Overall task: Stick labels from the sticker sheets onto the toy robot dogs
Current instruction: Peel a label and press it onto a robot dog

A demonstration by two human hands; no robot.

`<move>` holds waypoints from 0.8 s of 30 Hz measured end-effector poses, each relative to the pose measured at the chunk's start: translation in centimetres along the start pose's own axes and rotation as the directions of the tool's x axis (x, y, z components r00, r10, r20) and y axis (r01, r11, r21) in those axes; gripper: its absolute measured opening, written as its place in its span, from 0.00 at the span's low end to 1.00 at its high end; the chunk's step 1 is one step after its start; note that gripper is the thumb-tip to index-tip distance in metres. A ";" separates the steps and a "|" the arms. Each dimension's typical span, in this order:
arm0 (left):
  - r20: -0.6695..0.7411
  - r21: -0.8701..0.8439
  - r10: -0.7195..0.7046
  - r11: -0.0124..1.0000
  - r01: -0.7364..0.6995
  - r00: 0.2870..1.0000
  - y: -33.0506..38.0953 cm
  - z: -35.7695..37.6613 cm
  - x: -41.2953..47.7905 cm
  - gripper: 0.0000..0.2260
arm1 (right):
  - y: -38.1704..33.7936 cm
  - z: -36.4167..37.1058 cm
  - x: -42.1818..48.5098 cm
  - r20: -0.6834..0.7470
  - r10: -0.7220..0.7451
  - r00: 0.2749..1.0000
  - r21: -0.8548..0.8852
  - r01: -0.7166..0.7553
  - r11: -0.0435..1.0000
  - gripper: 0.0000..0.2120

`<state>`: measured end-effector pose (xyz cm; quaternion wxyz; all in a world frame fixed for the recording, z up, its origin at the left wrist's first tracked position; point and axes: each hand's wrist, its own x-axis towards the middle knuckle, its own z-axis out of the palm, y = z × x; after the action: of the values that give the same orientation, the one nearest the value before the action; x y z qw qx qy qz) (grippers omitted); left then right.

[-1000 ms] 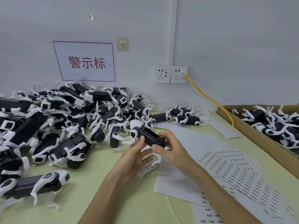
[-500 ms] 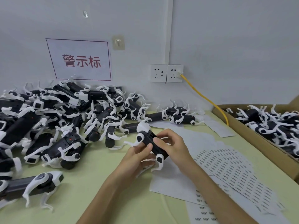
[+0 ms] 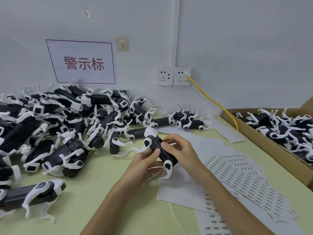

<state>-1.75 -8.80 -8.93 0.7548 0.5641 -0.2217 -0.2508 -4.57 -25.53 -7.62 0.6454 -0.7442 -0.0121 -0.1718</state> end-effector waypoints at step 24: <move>-0.043 0.165 0.068 0.985 -0.060 0.997 -0.4 0.5 0.2 0.12 | 0.0 0.1 -0.1 -0.037 -0.008 0.999 -0.046 0.006 0.999 0.05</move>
<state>-1.94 -9.37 -9.23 0.7188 0.6226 -0.2411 -0.1937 -4.66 -25.39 -7.64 0.6275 -0.7556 0.0012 -0.1879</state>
